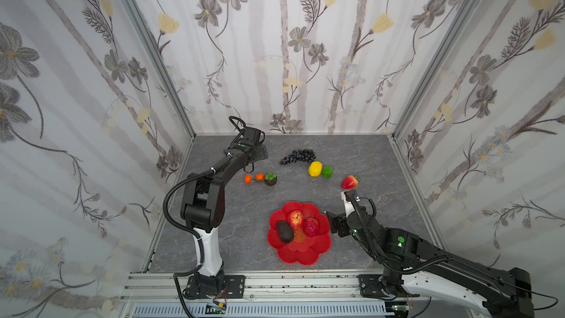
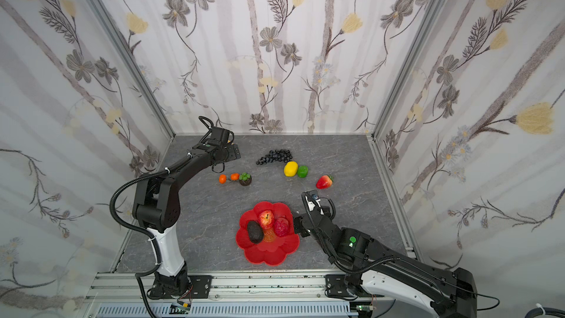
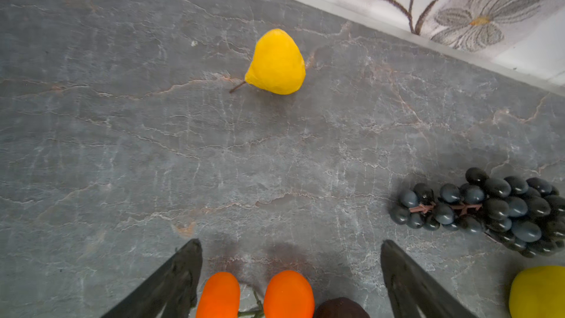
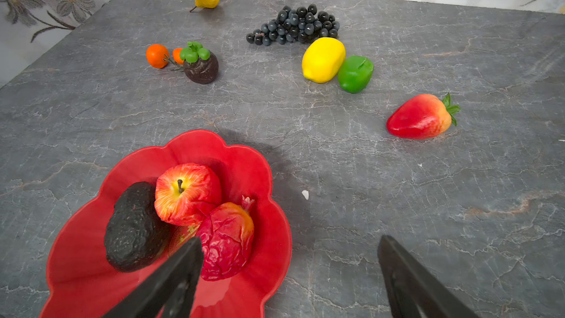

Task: Arrange fruit in a fruit bowl
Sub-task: Pick up the fruit from the center of the table.

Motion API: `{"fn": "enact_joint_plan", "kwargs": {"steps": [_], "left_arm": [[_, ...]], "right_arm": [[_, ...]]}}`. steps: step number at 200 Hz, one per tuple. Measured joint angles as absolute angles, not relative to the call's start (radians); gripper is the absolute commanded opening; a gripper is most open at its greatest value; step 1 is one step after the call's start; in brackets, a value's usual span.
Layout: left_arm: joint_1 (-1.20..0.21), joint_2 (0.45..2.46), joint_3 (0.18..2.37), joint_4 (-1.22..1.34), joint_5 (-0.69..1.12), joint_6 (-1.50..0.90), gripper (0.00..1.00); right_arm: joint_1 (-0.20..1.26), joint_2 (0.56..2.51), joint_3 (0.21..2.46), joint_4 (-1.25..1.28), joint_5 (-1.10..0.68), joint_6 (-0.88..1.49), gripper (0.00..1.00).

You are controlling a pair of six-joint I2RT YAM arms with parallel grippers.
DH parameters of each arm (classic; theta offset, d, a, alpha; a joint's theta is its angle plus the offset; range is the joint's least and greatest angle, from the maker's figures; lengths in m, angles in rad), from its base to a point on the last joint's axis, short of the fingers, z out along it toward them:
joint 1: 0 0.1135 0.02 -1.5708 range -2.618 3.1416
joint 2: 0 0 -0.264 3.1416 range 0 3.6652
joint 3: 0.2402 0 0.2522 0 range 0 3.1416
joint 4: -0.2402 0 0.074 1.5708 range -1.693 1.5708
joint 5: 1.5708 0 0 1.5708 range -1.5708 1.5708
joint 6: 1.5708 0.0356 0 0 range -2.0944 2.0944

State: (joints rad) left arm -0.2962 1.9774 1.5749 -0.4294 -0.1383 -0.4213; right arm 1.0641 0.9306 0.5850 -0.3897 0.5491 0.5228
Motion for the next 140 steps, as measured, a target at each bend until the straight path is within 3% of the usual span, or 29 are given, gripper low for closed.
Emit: {"fn": "enact_joint_plan", "kwargs": {"steps": [140], "left_arm": [[-0.462,2.061,1.668,-0.747,-0.172,-0.419,0.84]], "right_arm": [[1.040,1.034,0.595,-0.327,0.529,0.538,0.91]]}}
